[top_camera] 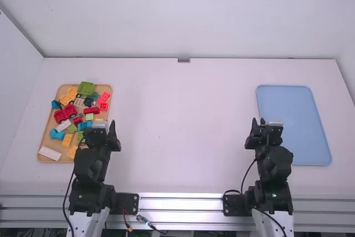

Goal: Assemble lego blocks to make yellow taxi

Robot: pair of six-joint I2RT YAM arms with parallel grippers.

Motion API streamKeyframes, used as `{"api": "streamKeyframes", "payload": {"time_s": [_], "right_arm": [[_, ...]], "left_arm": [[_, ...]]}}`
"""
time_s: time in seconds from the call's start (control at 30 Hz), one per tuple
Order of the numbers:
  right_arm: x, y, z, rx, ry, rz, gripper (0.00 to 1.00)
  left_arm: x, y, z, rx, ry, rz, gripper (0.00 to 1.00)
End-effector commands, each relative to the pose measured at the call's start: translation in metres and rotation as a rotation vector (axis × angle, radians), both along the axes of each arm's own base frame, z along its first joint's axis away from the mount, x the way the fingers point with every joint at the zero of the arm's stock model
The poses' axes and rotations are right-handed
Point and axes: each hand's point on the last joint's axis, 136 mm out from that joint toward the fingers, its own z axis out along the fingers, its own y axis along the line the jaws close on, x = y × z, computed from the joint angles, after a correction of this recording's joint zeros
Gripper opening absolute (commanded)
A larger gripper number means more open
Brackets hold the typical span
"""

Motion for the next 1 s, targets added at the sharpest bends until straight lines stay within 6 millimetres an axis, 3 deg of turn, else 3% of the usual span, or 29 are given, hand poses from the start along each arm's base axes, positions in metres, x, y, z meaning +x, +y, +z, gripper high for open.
{"api": "streamKeyframes", "payload": {"time_s": [0.0, 0.3, 0.67, 0.97], "right_arm": [[0.004, -0.002, 0.022, 0.016, -0.018, -0.010, 0.30], [0.023, -0.005, 0.044, 0.052, 0.032, -0.030, 0.46], [0.062, -0.009, 0.069, 0.071, 0.096, -0.043, 0.68], [0.094, -0.012, 0.079, 0.091, 0.139, -0.056, 0.84]], "left_arm": [[-0.001, 0.009, 0.017, 0.006, -0.015, 0.053, 0.30], [-0.004, 0.026, 0.035, -0.040, 0.016, 0.162, 0.46], [-0.009, 0.071, 0.047, -0.105, 0.112, 0.462, 0.68], [-0.005, 0.102, 0.083, -0.072, 0.299, 0.652, 0.84]]}}
